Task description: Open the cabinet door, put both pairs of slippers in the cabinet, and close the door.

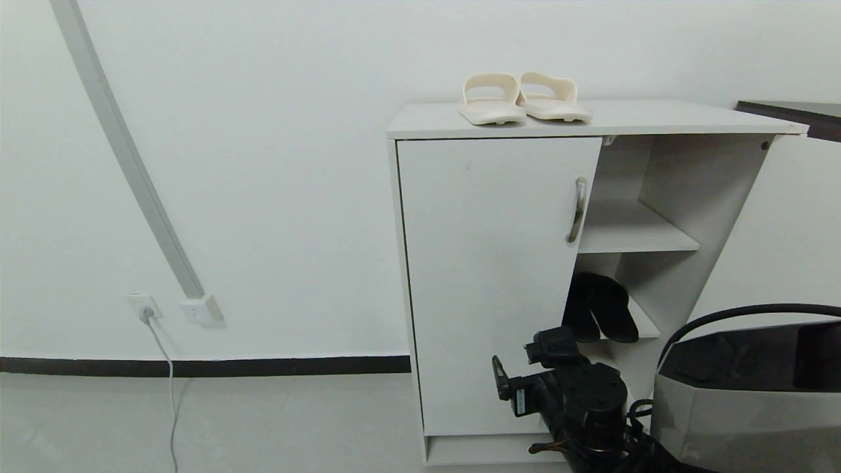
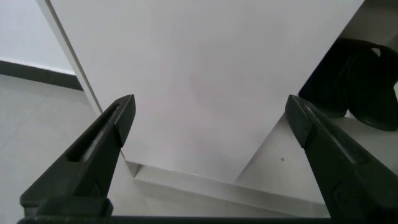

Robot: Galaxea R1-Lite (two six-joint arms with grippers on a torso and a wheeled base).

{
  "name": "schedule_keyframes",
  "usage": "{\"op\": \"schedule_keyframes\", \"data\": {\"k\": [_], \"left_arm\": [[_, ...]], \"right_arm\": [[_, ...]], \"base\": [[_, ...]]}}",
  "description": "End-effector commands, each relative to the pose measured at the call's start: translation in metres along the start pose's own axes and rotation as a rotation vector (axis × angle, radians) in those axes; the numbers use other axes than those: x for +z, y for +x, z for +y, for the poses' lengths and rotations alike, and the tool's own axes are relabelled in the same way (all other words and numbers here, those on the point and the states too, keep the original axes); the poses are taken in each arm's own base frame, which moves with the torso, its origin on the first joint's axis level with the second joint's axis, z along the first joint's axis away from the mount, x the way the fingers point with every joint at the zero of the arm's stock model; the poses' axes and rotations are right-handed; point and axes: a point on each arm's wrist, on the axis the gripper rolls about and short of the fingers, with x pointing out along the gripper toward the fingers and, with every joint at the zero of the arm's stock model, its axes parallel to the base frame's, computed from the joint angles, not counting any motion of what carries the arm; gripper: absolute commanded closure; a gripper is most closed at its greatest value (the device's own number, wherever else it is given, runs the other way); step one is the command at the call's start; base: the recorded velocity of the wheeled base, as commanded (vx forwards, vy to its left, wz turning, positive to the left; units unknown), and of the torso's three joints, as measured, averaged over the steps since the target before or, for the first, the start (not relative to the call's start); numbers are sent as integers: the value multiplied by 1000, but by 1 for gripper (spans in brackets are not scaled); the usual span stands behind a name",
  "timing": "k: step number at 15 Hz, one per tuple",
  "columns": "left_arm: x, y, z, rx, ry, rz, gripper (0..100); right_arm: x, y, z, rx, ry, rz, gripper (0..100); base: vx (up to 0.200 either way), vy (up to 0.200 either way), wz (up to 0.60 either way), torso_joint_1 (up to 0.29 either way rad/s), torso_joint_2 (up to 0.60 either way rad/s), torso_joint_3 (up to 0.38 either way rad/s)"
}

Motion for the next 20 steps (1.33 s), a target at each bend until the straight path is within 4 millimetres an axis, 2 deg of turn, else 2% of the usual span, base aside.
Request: {"op": "schedule_keyframes", "data": {"k": [1,10,20], "left_arm": [[0,0,0,0,1,0,100],[0,0,0,0,0,0,100],[0,0,0,0,0,-1,100]], "right_arm": [[-1,0,0,2,-1,1,0],[-2,-1,1,2,-14,4,0],[-2,-1,0,1,-16,7,0]], "base": [[0,0,0,0,0,0],[0,0,0,0,-17,-19],[0,0,0,82,-415,-331]]}}
